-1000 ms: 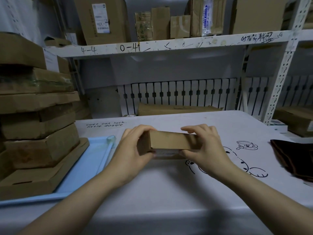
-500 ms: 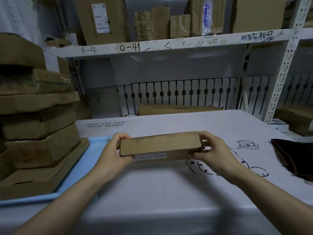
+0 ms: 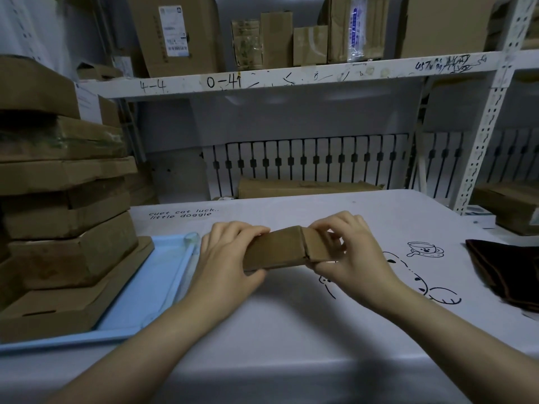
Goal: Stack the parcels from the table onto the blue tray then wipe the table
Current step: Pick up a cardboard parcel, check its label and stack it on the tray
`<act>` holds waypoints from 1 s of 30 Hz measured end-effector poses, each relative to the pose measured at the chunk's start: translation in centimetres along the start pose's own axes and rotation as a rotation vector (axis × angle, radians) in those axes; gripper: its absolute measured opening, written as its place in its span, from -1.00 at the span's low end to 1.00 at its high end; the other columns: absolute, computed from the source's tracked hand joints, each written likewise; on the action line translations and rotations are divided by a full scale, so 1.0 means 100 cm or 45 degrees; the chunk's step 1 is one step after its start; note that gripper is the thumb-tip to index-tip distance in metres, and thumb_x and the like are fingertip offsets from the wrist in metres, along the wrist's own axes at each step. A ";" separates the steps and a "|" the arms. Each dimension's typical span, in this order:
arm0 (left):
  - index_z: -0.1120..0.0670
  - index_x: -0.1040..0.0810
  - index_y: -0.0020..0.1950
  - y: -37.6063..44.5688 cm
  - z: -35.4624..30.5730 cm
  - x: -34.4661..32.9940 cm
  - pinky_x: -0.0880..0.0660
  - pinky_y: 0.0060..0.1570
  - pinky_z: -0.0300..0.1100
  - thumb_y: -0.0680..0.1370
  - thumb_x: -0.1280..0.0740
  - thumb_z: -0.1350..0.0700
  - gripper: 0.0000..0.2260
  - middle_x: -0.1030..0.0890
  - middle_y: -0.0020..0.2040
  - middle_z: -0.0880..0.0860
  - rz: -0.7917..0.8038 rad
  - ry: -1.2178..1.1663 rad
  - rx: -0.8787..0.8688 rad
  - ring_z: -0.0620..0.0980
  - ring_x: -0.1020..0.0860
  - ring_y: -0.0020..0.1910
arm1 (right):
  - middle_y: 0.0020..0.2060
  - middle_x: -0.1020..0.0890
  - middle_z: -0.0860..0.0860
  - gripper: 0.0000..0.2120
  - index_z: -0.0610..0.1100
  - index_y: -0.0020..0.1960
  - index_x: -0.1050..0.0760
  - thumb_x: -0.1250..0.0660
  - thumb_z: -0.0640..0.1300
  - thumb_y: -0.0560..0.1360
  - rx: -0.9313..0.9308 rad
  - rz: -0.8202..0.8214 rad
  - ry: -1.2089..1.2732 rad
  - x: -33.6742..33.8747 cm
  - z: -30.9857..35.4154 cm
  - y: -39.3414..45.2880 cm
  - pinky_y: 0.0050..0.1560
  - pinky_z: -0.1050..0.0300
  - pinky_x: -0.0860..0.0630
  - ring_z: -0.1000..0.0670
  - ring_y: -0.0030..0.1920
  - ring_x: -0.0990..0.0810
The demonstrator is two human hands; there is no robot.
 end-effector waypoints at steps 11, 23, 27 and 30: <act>0.04 -0.58 0.07 -0.008 0.027 0.008 -0.50 0.01 -0.41 0.37 -0.49 0.42 -0.60 -0.65 -0.05 -0.10 -0.006 -0.655 0.303 -0.23 -0.59 -0.03 | 0.17 -0.42 0.11 -0.23 0.08 0.44 -0.34 -0.59 -0.05 0.30 -0.161 0.012 0.036 0.000 -0.020 -0.005 0.06 0.29 -0.34 0.11 0.12 -0.40; 0.09 -0.56 -0.06 -0.012 0.035 0.000 -0.56 -0.17 -0.36 0.33 -0.41 0.59 -0.57 -0.67 -0.24 -0.19 -0.071 -1.002 0.470 -0.31 -0.57 -0.23 | 0.14 -0.50 0.16 -0.55 0.14 0.22 -0.52 -0.53 -0.15 0.41 -0.210 0.194 0.209 -0.014 -0.021 -0.010 -0.04 0.31 -0.49 0.20 0.04 -0.49; 0.17 -0.55 -0.05 -0.011 0.029 0.000 -0.52 -0.24 -0.42 0.34 -0.38 0.62 -0.60 -0.64 -0.21 -0.06 -0.081 -1.015 0.447 -0.33 -0.56 -0.25 | 0.14 -0.50 0.12 -0.55 0.19 0.18 -0.51 -0.54 -0.16 0.40 -0.229 0.187 0.276 -0.016 -0.023 -0.010 -0.05 0.23 -0.54 0.13 0.01 -0.52; 0.24 -0.57 -0.04 -0.013 0.025 0.001 -0.53 -0.25 -0.40 0.39 -0.32 0.63 -0.66 -0.62 -0.18 0.05 -0.041 -1.015 0.367 -0.24 -0.56 -0.24 | 0.15 -0.50 0.09 -0.50 0.17 0.21 -0.52 -0.54 -0.21 0.38 -0.225 0.163 0.312 -0.017 -0.024 -0.010 -0.11 0.25 -0.53 0.11 -0.02 -0.54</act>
Point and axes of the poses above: each hand's wrist, its own y-axis towards the middle knuckle, its own x-axis out of the back of the hand, z = x × y, the point moved 8 cm from there along y, towards the middle knuckle
